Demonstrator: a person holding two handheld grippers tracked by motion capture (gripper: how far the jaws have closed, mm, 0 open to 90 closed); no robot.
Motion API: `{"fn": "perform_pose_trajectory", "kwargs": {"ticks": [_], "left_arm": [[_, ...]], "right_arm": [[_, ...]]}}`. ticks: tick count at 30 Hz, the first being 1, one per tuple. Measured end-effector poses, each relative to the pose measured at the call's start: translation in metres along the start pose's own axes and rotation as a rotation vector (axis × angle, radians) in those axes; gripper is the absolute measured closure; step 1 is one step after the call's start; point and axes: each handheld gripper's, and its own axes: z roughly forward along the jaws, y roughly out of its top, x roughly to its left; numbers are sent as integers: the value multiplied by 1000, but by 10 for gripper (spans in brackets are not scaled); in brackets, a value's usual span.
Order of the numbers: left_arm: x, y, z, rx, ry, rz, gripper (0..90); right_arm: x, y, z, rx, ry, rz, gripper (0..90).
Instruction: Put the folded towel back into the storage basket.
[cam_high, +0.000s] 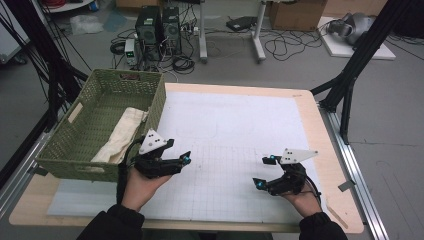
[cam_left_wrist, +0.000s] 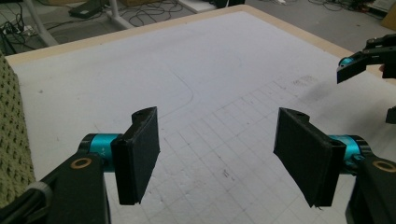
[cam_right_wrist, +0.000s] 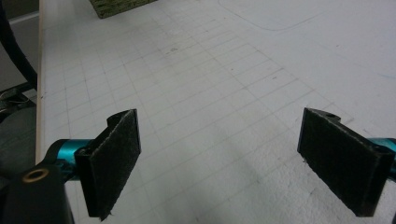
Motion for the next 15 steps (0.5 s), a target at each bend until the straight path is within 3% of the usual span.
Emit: {"fn": "perform_pose_trajectory", "kwargs": {"ticks": [15], "left_arm": [[-8,-13,16,30,14,36,305]], "right_arm": [[0,0,0,-2,2,-2,126]]}}
